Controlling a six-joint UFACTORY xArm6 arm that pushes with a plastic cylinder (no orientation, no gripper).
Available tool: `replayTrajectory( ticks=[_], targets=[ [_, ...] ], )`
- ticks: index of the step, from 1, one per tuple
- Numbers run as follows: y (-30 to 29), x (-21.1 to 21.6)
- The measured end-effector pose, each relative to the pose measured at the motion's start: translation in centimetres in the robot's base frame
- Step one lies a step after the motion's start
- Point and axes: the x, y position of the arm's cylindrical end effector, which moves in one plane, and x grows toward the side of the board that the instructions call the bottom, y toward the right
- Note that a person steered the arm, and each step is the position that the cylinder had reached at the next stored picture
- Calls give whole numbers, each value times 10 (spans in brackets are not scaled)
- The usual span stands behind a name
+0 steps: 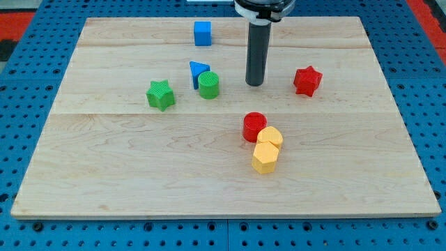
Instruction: Push the green circle along with blue triangle slightly up
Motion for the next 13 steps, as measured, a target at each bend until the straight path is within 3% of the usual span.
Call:
replayTrajectory(
  ticks=[1, 3, 5, 8, 10, 12, 13],
  targets=[
    [-1, 2],
    [-8, 48],
    [-13, -1],
    [-37, 2],
    [-55, 32],
    [-61, -11],
    [-67, -12]
  ],
)
